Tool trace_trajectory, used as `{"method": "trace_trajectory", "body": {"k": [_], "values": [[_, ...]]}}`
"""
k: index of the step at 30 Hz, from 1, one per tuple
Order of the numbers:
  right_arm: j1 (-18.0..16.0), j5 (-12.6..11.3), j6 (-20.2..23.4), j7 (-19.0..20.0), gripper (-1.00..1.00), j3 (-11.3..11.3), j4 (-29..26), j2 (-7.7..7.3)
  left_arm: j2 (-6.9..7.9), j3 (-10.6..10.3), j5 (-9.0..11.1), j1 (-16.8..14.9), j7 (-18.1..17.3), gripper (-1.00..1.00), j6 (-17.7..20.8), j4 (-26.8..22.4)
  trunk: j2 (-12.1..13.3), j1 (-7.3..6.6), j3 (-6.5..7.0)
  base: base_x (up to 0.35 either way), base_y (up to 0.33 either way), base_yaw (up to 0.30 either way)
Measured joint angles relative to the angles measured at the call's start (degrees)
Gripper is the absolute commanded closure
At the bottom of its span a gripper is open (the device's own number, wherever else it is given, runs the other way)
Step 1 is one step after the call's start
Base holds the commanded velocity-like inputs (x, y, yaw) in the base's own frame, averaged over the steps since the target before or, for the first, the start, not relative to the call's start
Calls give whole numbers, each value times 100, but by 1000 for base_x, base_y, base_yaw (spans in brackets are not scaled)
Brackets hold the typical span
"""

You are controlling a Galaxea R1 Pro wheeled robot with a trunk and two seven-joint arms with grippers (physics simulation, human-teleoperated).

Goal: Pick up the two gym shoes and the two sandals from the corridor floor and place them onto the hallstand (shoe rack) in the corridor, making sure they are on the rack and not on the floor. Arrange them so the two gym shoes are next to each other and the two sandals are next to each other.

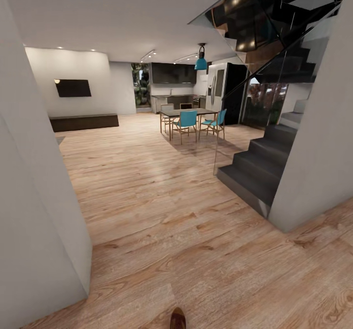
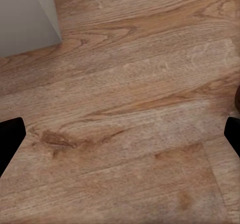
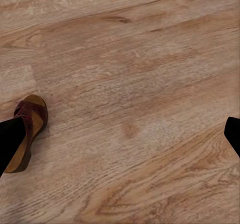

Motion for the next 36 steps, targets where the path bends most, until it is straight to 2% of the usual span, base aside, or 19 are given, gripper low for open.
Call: {"method": "trace_trajectory", "body": {"k": [21, 36], "values": [[0, -1, 0, -7, -100, 0, 0, 0, 0, -24, 0, 0, 1, -100, 1, 0, 0, 0, 0, 6, 20, 0], [-1, 3, 0, 7, -100, 0, 0, 2, -7, -33, -4, 0, -1, -100, 0, -23, 0, 0, 0, 0, 107, 0]]}}
